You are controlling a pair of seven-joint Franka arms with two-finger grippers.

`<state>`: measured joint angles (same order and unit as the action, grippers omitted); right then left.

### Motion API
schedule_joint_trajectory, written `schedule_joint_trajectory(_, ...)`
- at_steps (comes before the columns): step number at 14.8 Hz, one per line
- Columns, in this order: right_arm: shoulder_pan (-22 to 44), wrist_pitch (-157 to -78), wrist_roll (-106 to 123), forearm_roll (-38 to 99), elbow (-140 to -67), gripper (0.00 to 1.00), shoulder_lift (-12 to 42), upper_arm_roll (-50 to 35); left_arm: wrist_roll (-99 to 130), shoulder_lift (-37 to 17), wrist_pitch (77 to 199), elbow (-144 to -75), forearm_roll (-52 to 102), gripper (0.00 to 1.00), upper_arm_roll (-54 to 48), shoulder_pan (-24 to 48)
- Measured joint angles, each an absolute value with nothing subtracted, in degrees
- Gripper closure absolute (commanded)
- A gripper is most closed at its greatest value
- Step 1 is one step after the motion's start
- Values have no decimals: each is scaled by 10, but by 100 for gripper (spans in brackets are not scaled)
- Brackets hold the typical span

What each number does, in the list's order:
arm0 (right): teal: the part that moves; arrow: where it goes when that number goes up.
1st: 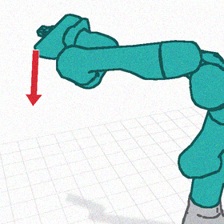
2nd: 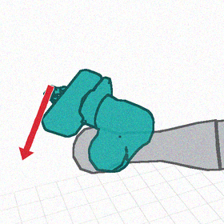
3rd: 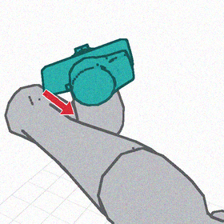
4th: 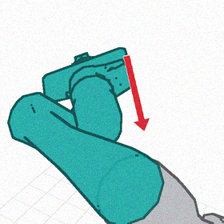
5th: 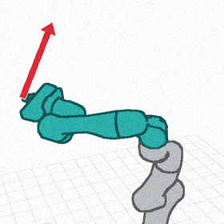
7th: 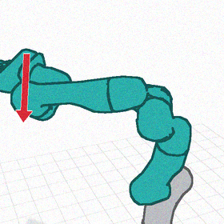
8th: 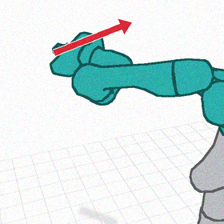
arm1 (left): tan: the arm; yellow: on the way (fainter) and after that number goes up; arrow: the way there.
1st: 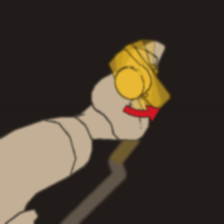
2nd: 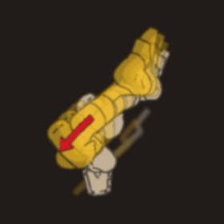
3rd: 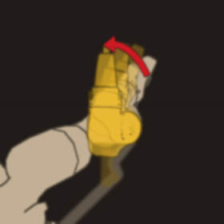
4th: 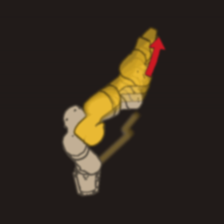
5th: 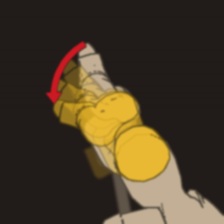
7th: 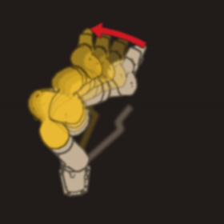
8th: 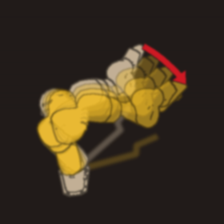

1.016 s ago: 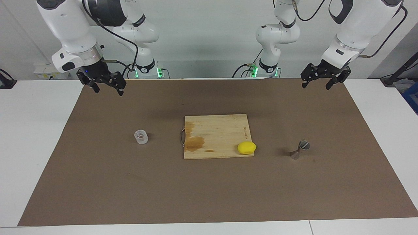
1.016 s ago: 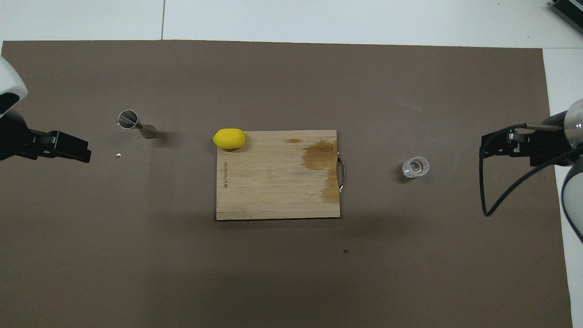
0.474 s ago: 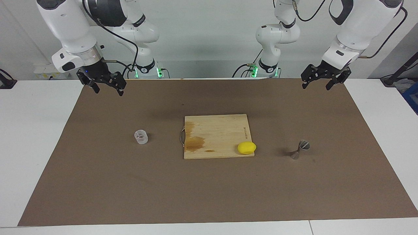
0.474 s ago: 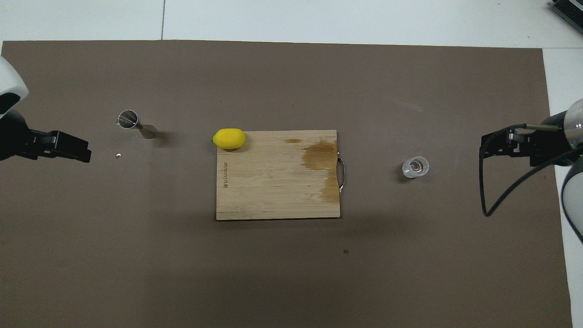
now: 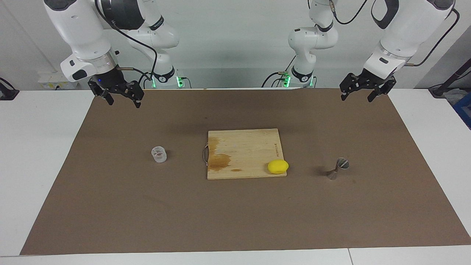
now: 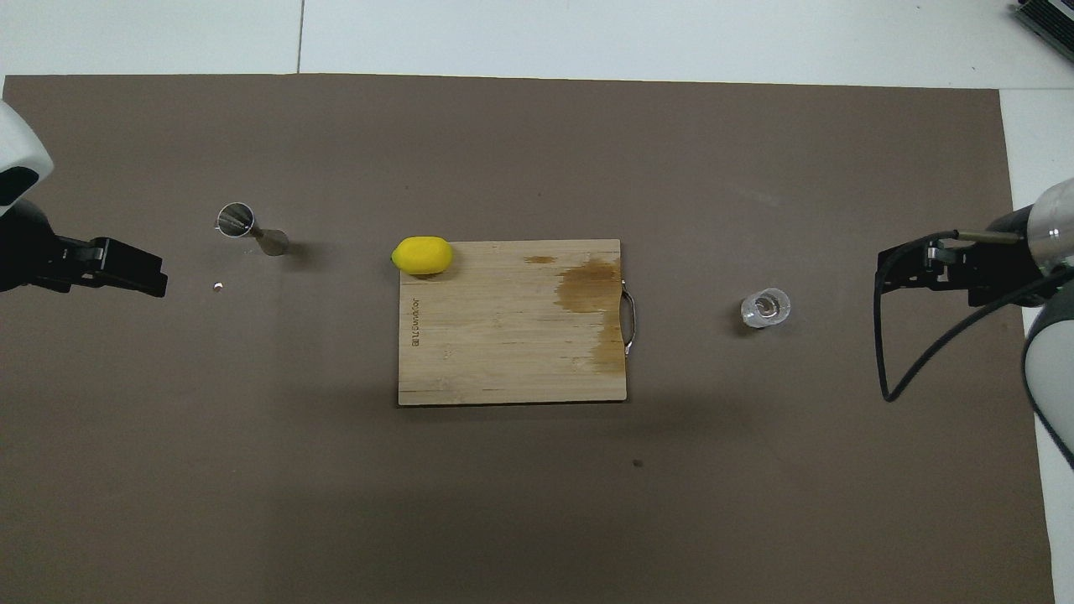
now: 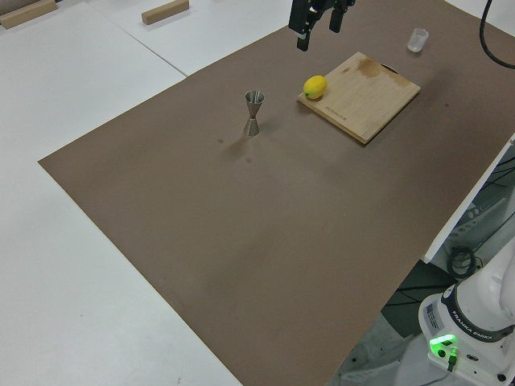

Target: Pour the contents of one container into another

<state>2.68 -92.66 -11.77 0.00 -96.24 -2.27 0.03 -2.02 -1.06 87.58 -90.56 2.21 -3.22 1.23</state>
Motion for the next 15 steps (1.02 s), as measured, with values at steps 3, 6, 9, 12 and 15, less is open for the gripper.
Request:
schedule_joint_trajectory(3,27,-927,-118,0,-962,1,-23,0,-18,-57,876,-890,22,0,-21,12)
schedule_joint_trajectory(6,27,-927,-118,0,-962,0,-23,0,29,-108,879,-878,24,0,-7,5)
schedule_joint_trajectory(9,27,-927,-118,0,-962,1,-23,0,136,-135,881,-873,58,0,-6,-15)
schedule_joint_trajectory(12,27,-927,-118,0,-962,1,-23,0,277,-147,882,-874,128,0,-5,-36)
schedule_joint_trajectory(15,27,-927,-118,0,-962,1,-23,0,442,-162,920,-884,204,0,-5,-43)
